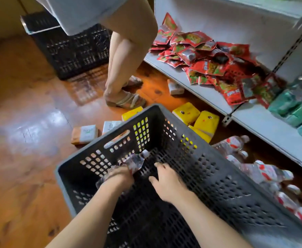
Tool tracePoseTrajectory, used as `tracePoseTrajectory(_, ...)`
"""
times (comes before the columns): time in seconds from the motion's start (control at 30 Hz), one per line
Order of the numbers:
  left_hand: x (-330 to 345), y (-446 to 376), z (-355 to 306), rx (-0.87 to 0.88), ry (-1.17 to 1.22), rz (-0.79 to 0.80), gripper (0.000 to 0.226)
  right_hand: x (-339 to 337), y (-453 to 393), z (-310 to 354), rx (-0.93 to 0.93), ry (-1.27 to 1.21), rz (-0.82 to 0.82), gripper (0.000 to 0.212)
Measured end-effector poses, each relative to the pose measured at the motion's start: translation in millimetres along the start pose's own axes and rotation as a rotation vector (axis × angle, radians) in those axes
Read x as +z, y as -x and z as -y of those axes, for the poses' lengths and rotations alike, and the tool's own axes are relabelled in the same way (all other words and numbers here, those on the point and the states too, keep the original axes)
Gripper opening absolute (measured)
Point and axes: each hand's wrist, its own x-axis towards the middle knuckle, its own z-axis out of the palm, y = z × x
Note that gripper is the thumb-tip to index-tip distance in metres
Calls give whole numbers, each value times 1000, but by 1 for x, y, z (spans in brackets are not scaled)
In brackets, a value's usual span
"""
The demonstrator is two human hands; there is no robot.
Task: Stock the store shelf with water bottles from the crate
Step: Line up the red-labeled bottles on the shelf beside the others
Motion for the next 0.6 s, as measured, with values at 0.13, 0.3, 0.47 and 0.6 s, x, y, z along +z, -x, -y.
tracePoseTrajectory(0.13, 7, -4, -3, -57, -200, -28, 36, 34, -17, -1, 57, -69, 99, 52)
tracePoseTrajectory(0.3, 23, -21, 7, -67, -71, -10, 60, 61, -37, 6, 180, -353, 191, 50)
tracePoseTrajectory(0.47, 26, -27, 8, 22, 175, 131, 78, 74, -37, -12, 304, -600, 166, 53)
tracePoseTrajectory(0.6, 36, -17, 0, 127, 133, 162, 56, 82, -33, -18, 331, -690, 137, 53)
